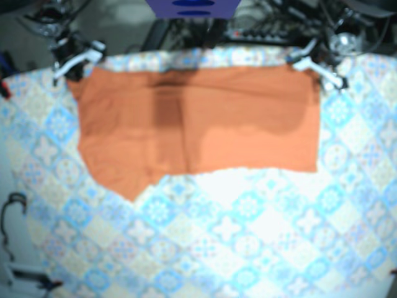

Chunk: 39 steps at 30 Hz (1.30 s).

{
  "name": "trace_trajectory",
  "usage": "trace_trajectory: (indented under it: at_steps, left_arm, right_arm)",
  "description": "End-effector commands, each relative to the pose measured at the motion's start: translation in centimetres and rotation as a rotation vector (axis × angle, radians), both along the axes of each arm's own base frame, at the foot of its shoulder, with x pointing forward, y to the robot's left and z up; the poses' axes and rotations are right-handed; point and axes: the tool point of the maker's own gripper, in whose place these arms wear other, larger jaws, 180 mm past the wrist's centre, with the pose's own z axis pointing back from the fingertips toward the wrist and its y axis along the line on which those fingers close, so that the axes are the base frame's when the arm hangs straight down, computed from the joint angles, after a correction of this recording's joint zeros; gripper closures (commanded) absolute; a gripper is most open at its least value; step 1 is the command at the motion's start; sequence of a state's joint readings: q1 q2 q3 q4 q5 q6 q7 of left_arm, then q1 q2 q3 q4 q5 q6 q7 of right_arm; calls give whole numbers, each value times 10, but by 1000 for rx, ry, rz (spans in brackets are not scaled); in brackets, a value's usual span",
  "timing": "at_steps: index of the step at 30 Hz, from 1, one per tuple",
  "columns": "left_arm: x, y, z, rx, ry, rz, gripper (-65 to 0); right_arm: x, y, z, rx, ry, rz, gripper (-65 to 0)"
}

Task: Fold the T-shirt properly
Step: 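Hold the shirt edge taut with both grippers, adjusting slightly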

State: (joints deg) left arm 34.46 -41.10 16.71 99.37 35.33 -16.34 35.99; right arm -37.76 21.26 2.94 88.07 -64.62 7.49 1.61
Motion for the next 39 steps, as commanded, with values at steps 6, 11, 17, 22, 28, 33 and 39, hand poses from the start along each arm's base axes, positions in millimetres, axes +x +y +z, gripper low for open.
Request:
trace_trajectory:
  at_steps: [6,11,17,22,28,33,39]
  left_arm:
    - [-8,-3,7,2,1,-22,-490]
    - [-8,-10,11,-15,-8,-34,-490]
    - [-10,-10,11,-16,-4,-33,-489]
    - [-11,-12,10,-19,-2,-29,-489]
    - [-20,-3,0,-6,30,-15,-489]
    - [-21,-4,-1,-11,35,-11,-489]
    - [-7,-11,0,-30,1,1,-489]
  right_arm:
    - [15,12,3,5,-34,24,0]
    - [14,20,1,17,-28,36,0]
    - [13,15,0,-2,-25,18,0]
    - [13,15,0,-1,-24,19,0]
    - [12,15,0,-1,-22,19,0]
    - [12,16,0,-1,-24,20,0]
    - [9,17,0,1,-20,23,0]
